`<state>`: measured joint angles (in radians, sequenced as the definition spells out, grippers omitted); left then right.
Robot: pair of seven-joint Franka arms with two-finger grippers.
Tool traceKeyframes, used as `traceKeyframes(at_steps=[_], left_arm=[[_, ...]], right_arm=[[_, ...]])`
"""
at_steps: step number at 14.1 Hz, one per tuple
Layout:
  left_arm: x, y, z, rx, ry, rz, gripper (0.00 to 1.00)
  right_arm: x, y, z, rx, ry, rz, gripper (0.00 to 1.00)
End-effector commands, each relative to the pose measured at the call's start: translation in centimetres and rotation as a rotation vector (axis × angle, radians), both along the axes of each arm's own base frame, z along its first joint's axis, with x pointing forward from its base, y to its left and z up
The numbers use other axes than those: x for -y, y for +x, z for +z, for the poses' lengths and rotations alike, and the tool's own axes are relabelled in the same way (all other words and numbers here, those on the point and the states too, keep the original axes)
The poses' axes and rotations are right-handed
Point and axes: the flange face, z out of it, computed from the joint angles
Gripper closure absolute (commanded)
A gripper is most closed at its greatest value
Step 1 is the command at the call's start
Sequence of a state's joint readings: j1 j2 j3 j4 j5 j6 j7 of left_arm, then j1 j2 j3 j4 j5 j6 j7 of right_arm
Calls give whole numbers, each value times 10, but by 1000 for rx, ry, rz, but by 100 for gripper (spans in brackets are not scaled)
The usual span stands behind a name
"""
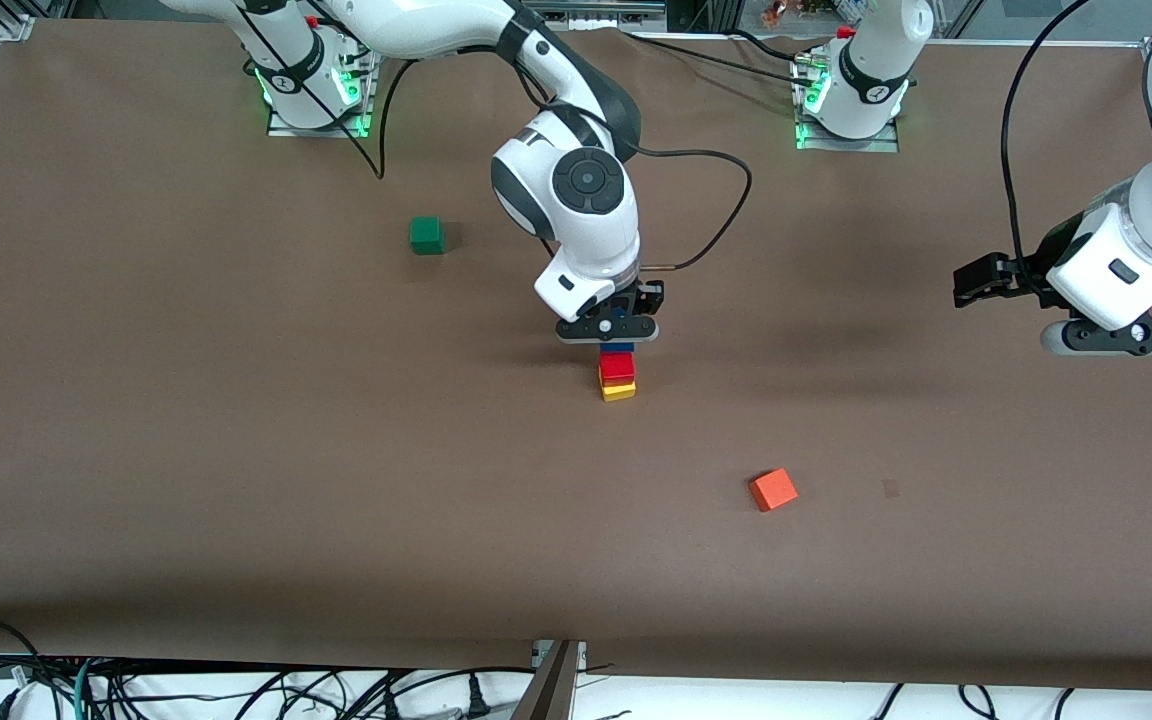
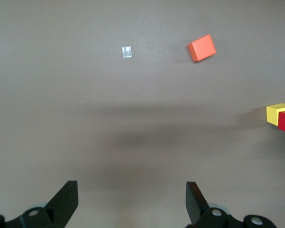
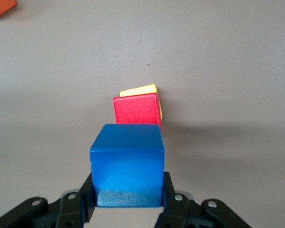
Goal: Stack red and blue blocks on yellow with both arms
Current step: 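Carry the blue cube above the red cube with the right gripper, then lower the blue cube onto the red cube with the right gripper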
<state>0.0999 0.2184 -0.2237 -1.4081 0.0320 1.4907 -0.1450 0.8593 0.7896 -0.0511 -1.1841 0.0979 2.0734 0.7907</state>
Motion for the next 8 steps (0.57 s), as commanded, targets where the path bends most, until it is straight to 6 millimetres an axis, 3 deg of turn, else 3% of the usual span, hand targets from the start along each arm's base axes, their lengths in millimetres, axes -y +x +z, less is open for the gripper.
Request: traceKeyframes(at_steps=[1, 8], left_arm=[[0, 4, 6, 8, 6, -3, 0], [2, 4, 6, 9, 7, 27, 0]], right_arm=[[-7, 5, -13, 40, -19, 13, 72], [-9, 7, -26, 50, -10, 10, 71]])
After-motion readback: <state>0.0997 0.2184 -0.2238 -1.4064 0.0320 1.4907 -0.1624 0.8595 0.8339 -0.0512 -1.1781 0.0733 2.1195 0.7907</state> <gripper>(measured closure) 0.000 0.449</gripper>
